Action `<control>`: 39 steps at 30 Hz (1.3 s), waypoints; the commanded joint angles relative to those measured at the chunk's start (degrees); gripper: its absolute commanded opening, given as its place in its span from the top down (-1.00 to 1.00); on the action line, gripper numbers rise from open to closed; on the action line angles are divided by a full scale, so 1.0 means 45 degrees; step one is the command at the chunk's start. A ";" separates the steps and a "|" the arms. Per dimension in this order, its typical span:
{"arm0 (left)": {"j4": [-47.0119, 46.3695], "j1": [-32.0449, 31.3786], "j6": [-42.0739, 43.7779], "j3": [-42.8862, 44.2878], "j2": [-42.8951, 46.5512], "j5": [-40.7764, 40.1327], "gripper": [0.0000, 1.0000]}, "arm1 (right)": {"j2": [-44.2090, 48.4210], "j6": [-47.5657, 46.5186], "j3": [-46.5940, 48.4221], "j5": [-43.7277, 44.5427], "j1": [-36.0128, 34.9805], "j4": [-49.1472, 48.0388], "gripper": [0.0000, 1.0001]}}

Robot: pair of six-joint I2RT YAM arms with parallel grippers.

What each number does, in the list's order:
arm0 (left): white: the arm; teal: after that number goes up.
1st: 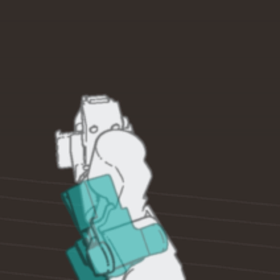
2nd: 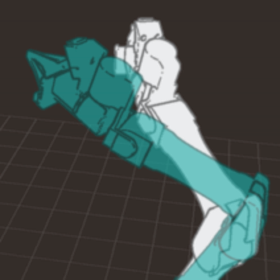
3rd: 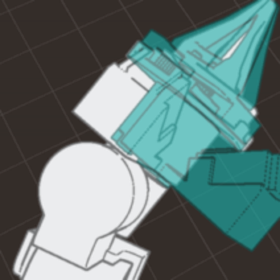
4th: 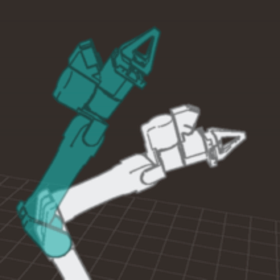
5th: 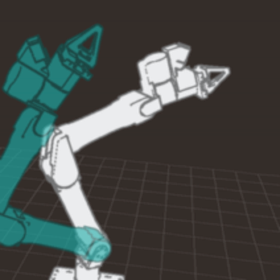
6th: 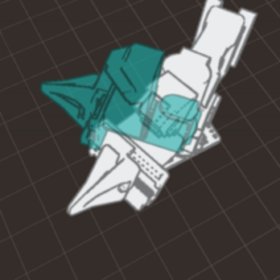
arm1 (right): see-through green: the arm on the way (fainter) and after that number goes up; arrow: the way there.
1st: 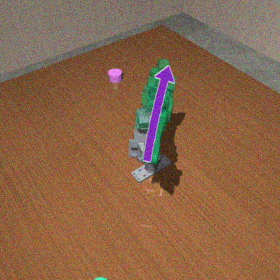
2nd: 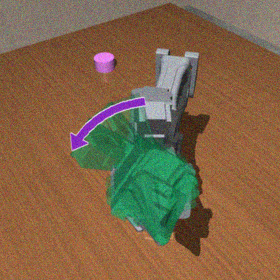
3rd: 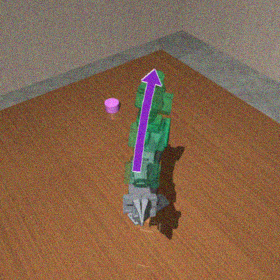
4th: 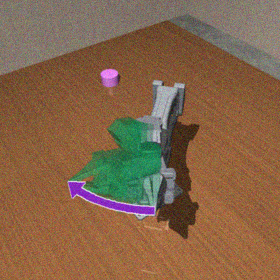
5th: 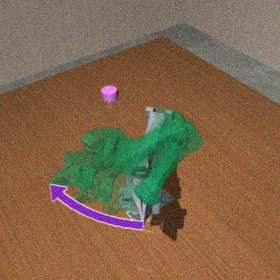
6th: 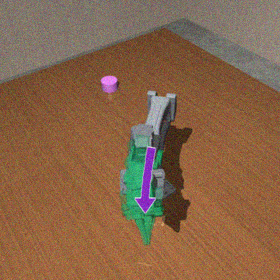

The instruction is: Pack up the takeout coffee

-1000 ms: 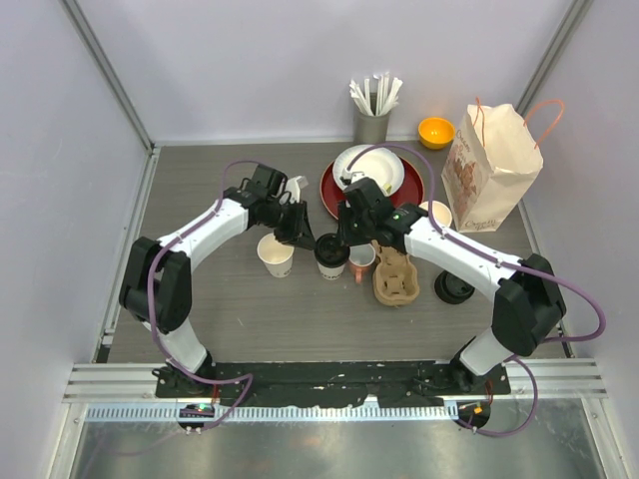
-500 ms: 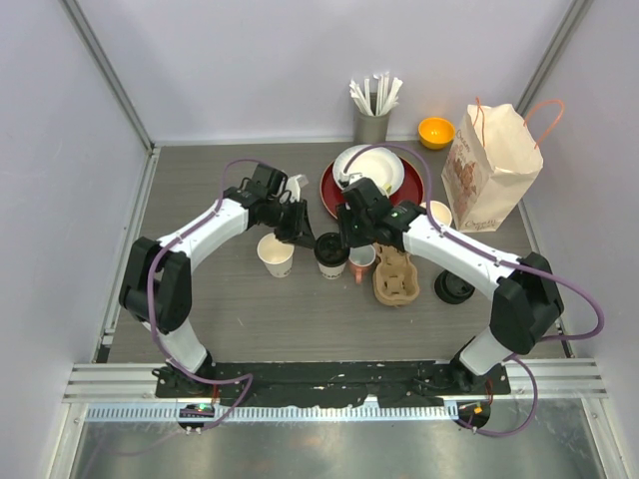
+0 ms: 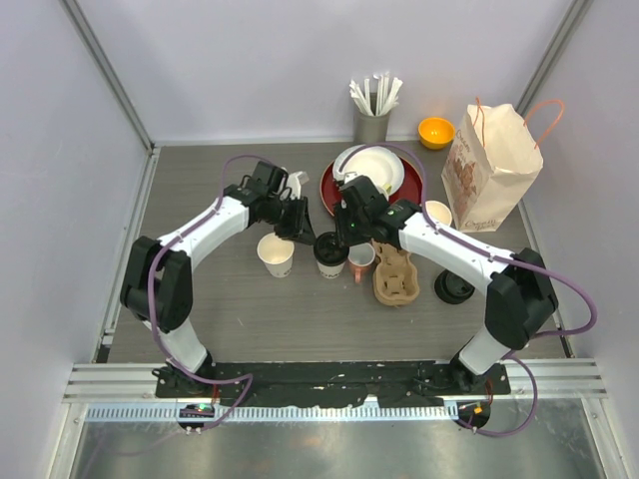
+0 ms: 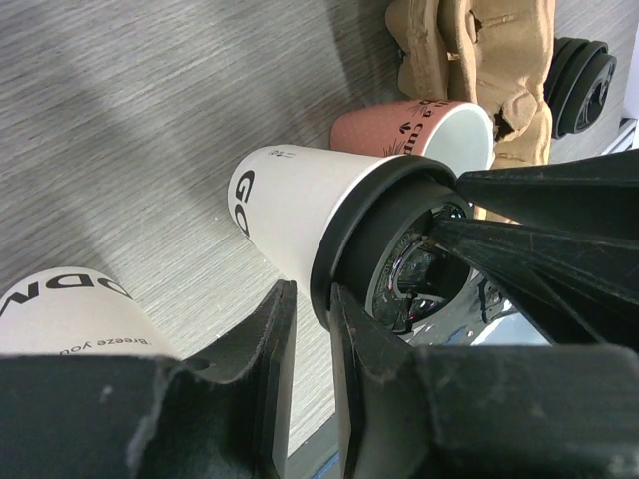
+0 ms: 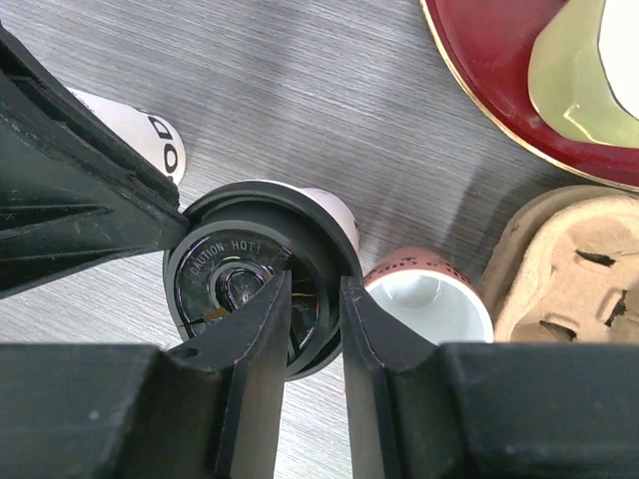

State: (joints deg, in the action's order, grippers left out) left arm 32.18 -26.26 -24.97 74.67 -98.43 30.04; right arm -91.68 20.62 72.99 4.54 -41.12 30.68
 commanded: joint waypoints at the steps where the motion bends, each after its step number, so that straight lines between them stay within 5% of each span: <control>1: -0.0277 -0.0023 0.0295 0.0554 -0.0274 -0.0230 0.52 | -0.0486 -0.0324 -0.0010 -0.0772 -0.0022 -0.0098 0.39; 18: 0.0172 -0.0024 0.0373 -0.0929 -0.1856 -0.0289 1.00 | 0.0100 -0.0071 -0.1962 -0.1398 0.0174 -0.1289 0.66; 36: 0.0934 0.0172 0.0979 -0.1030 -0.2190 -0.0681 1.00 | 0.0334 -0.0382 -0.2647 -0.1535 0.0174 -0.1954 0.73; 39: 0.0545 0.0172 0.1018 -0.0794 -0.0904 -0.0641 0.82 | 0.0217 -0.0831 -0.2276 -0.1963 0.0174 -0.1837 0.78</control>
State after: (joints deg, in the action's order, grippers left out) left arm 29.61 -24.34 -24.86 74.11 -101.58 37.08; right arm -87.96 19.00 63.75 0.86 -39.53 17.87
